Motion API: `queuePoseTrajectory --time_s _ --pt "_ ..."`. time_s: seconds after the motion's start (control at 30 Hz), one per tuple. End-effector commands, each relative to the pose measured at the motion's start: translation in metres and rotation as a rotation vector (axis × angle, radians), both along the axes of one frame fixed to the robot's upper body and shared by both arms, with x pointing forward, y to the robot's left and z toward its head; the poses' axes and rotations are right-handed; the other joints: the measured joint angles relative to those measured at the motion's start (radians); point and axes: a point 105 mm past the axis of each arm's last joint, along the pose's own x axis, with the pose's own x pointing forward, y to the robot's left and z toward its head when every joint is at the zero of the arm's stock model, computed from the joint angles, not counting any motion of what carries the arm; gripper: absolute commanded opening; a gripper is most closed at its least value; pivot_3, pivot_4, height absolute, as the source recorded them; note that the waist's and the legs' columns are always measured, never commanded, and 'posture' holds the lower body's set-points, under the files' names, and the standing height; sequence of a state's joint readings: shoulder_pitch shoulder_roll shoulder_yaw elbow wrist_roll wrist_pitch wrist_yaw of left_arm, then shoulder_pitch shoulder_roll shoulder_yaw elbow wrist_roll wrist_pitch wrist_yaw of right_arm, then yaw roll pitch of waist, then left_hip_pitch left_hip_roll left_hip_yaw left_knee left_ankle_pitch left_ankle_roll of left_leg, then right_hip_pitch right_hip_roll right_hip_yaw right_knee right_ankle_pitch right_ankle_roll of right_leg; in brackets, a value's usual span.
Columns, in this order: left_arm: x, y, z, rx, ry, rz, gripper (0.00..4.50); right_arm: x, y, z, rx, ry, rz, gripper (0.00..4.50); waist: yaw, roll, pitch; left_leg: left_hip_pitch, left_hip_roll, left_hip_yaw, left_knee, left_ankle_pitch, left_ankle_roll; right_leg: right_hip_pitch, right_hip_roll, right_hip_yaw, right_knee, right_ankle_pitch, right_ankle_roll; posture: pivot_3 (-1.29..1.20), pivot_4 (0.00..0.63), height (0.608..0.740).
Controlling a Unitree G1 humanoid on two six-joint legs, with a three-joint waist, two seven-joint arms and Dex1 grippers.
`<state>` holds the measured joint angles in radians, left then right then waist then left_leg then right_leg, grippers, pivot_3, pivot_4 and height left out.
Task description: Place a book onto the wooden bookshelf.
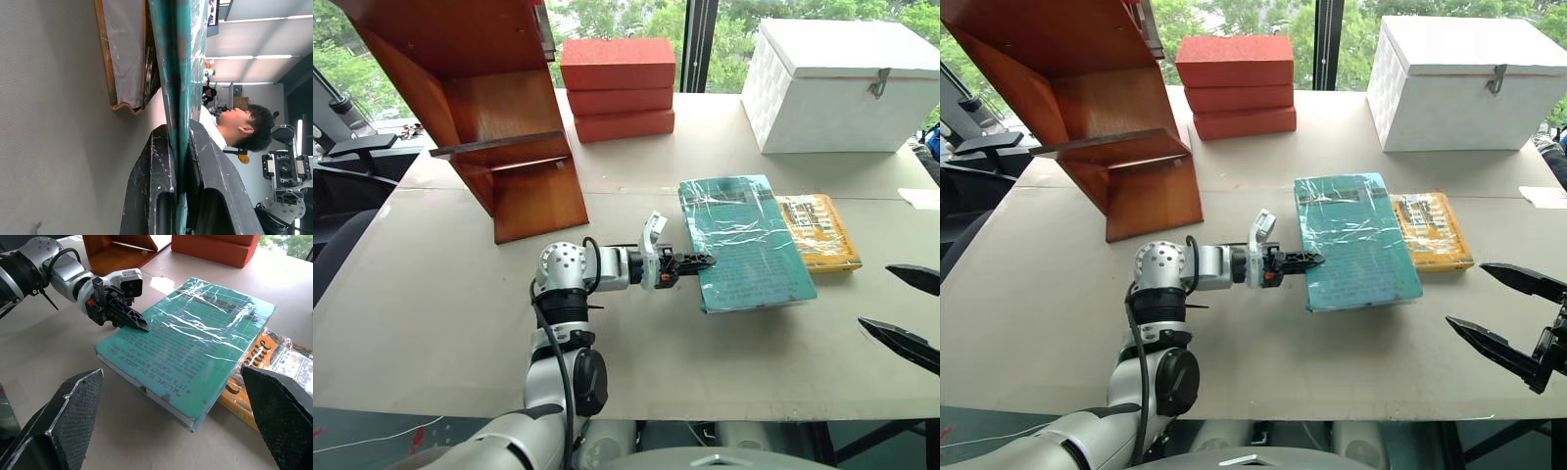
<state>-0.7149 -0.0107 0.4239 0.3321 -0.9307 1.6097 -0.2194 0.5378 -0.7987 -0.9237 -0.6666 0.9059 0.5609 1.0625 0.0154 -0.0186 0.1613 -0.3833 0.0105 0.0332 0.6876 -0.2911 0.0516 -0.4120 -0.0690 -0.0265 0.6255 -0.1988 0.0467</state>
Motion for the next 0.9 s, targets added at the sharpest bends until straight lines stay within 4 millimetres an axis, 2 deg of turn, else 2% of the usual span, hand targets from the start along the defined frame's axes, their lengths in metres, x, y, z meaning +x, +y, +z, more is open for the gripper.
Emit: queuePoseTrajectory --time_s 0.03,0.17,0.27,0.33,0.47,0.6,0.67,0.77,0.83,0.9 --pt "0.002 0.004 0.030 -0.034 -0.141 0.014 0.04 0.005 0.000 0.012 -0.010 -0.060 0.015 4.50 0.000 0.000 0.000 0.000 0.000 0.000 0.000 0.000 0.000 0.000 0.000 0.000 0.000 0.000 0.000 0.00 0.150 0.740" --pt "-0.004 0.012 0.068 0.121 -0.536 -0.005 0.04 0.013 -0.001 0.019 0.007 -0.094 0.017 4.50 -0.003 -0.003 0.003 -0.001 0.000 0.000 0.000 0.000 0.000 -0.001 0.000 0.000 0.000 0.000 0.000 0.00 0.150 0.740" --pt "0.002 0.016 0.110 0.193 -0.895 0.050 0.04 0.021 0.000 0.022 0.019 -0.110 0.028 4.50 0.002 -0.001 0.002 0.000 0.001 0.000 -0.001 0.001 -0.001 -0.001 0.000 0.001 0.000 0.000 -0.001 0.00 0.150 0.740" --pt "0.002 0.017 0.127 0.278 -1.108 0.051 0.04 0.026 0.002 0.024 0.029 -0.121 0.040 4.50 0.005 -0.001 0.002 -0.001 0.000 0.000 -0.001 0.001 -0.001 -0.001 -0.001 0.000 0.000 0.000 -0.001 0.00 0.150 0.740" --pt "0.005 0.022 0.167 0.514 -1.580 0.087 0.04 0.040 0.005 0.032 0.062 -0.153 0.068 4.50 0.005 -0.001 0.003 -0.001 0.000 0.001 -0.001 0.000 -0.001 -0.001 -0.001 0.001 -0.002 0.000 -0.001 0.00 0.150 0.740" --pt "0.010 0.032 0.196 0.759 -1.887 0.118 0.04 0.056 0.009 0.045 0.123 -0.196 0.105 4.50 0.004 -0.002 0.005 -0.002 0.000 0.001 -0.001 0.000 0.000 -0.002 -0.001 0.001 -0.003 0.000 -0.001 0.00 0.150 0.740" --pt "0.015 0.043 0.206 0.946 -2.016 0.116 0.04 0.064 0.011 0.055 0.170 -0.224 0.125 4.50 0.000 -0.002 0.005 -0.003 0.000 0.001 -0.002 0.000 0.000 -0.002 -0.001 0.000 -0.004 0.000 -0.001 0.00 0.150 0.740" --pt "0.023 0.071 0.219 1.313 -2.176 0.104 0.04 0.077 0.015 0.068 0.232 -0.253 0.160 4.50 -0.003 0.000 0.007 -0.002 -0.001 0.002 -0.003 0.000 0.000 -0.003 0.001 0.002 -0.004 0.000 0.000 0.00 0.150 0.740" --pt "0.027 0.093 0.227 1.502 -2.167 0.186 0.04 0.085 0.018 0.075 0.264 -0.263 0.181 4.50 -0.001 0.000 0.008 -0.003 0.000 0.002 -0.004 0.000 -0.001 -0.004 0.002 0.002 -0.003 0.000 0.000 0.00 0.150 0.740" --pt "0.027 0.107 0.221 1.599 -2.106 0.191 0.04 0.091 0.019 0.079 0.283 -0.271 0.195 4.50 -0.001 0.000 0.009 -0.004 0.000 0.002 -0.004 0.000 -0.001 -0.005 0.003 0.001 -0.003 0.002 0.004 0.00 0.150 0.740"
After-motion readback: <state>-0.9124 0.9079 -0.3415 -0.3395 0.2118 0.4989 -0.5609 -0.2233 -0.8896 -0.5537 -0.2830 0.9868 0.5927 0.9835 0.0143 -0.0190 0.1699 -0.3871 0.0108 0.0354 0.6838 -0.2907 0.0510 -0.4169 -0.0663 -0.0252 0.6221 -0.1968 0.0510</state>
